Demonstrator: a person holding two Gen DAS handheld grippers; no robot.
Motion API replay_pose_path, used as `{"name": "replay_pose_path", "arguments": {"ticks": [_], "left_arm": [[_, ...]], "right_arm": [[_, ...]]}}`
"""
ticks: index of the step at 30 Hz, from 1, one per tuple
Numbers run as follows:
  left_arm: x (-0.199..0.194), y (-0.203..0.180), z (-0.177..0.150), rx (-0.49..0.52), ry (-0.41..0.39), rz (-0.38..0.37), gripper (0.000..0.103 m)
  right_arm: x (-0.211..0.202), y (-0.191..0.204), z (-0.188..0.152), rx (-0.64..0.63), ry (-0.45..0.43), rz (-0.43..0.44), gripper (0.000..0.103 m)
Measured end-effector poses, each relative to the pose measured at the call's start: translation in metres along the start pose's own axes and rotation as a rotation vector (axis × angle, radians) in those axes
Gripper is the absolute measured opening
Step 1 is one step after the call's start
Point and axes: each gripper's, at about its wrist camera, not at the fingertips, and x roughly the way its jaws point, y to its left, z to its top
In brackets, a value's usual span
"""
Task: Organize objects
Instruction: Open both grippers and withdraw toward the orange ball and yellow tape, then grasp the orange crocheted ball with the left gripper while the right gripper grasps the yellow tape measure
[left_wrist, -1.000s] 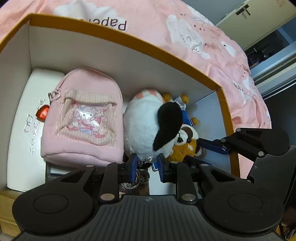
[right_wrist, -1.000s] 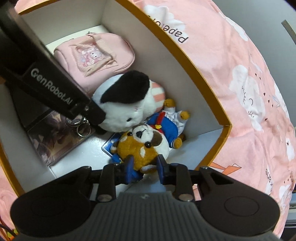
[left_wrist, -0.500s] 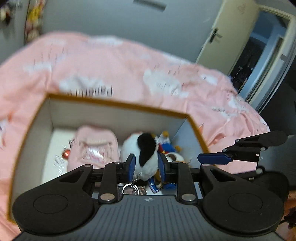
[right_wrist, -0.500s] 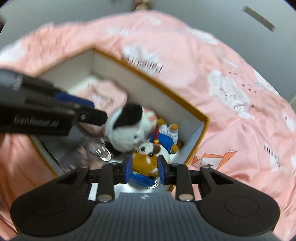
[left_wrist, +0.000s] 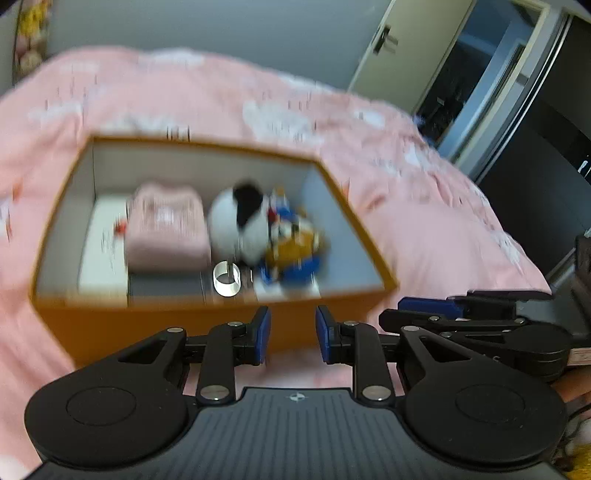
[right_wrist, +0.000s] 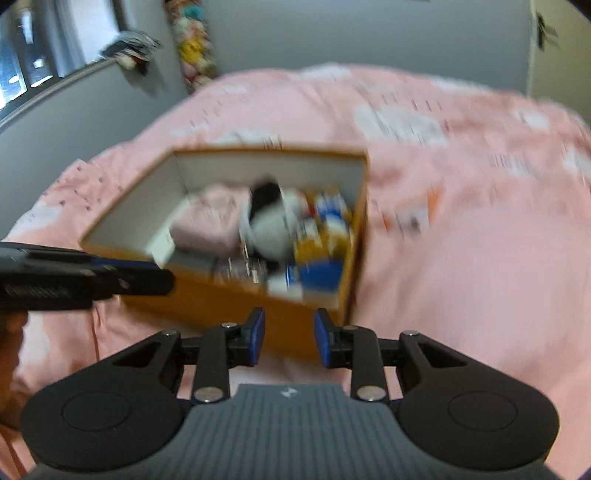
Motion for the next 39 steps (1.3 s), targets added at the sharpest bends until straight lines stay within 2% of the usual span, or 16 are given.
{"name": "replay_pose_path", "arguments": {"ticks": [4,7,10,15,19,21,25,27,33,39], "left_arm": [[0.001,0.004,-0.019,-0.009,0.076,0.015,0.029],[0.001,0.009,-0.032,-0.036,0.127,0.012,0.029],[0.002,0.007,-0.044,-0.043,0.18,0.038,0.029],[0.001,0.006,-0.063,-0.062,0.259,-0.013,0.029],[0.002,0.006,-0.075,-0.068,0.322,-0.014,0.029],[0.003,0.007,-0.081,-0.077,0.353,-0.011,0.029],[0.006,0.008,-0.088,-0.082,0.4,-0.004,0.029],[0.007,0.009,-0.09,-0.084,0.412,0.008,0.029],[0.006,0.014,-0.09,-0.1,0.41,0.006,0.029],[0.005,0.015,-0.089,-0.098,0.407,0.003,0.029]], "right_arm": [[0.005,-0.01,-0.032,0.131,0.111,0.001,0.031],[0.009,-0.012,-0.05,0.193,0.199,-0.041,0.031],[0.008,-0.008,-0.06,0.202,0.219,-0.041,0.031],[0.003,-0.003,-0.073,0.23,0.257,0.014,0.031],[0.002,0.004,-0.079,0.211,0.291,0.051,0.032],[0.003,0.008,-0.081,0.192,0.313,0.068,0.044],[0.004,0.018,-0.086,0.137,0.353,0.055,0.052],[0.008,0.018,-0.088,0.129,0.389,0.046,0.056],[0.014,0.019,-0.092,0.107,0.429,0.03,0.058],[0.018,0.009,-0.092,0.167,0.467,0.04,0.065]]}}
